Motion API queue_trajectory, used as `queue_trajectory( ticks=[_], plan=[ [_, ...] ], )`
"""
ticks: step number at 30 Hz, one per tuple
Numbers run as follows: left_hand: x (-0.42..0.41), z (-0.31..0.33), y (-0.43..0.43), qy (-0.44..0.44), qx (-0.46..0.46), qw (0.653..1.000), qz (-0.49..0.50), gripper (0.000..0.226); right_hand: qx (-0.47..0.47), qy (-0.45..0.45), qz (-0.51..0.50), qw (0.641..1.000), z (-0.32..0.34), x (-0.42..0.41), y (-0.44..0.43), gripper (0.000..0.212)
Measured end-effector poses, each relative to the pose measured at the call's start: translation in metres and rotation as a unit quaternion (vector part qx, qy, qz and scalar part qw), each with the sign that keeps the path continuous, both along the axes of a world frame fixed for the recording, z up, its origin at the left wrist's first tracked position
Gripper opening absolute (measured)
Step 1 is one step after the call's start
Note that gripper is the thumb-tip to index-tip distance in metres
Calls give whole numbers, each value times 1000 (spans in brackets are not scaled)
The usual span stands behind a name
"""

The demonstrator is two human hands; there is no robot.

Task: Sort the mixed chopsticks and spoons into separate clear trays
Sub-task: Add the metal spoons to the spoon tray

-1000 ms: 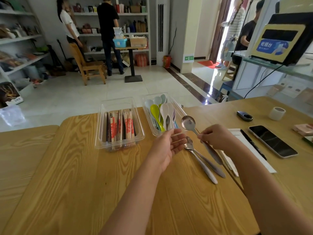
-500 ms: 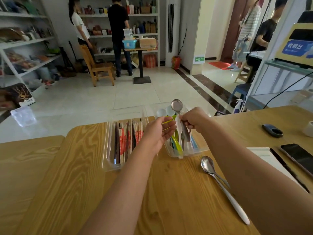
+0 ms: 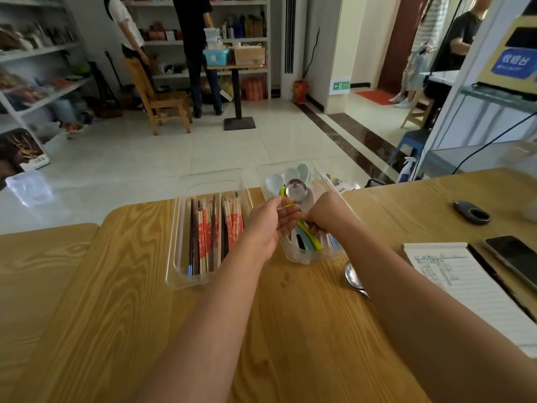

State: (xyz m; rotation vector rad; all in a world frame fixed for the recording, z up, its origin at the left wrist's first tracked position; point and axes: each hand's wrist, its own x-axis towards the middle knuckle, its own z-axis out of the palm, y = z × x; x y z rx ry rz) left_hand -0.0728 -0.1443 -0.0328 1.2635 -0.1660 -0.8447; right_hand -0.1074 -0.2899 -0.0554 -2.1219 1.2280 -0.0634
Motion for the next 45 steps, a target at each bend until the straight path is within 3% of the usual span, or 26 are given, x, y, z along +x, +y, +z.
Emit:
queue_trajectory(
  ticks=[7, 11, 22, 32, 45],
  plan=[
    [-5, 4, 2, -5, 2, 1000, -6, 24, -22, 24, 14, 999, 16, -14, 3, 19],
    [-12, 12, 4, -3, -10, 1000, -9, 23, 9, -74, 18, 997, 40, -33, 8, 17],
    [-91, 41, 15, -2, -61, 997, -55, 28, 12, -200, -13, 980, 89, -135, 35, 17],
    [-174, -4, 39, 47, -36, 994, -93, 26, 28, -168, -50, 984, 46, -228, 48, 9],
    [-195, -39, 43, 51, 23, 995, -84, 29, -43, -55, -15, 997, -18, -230, 40, 11]
  ],
)
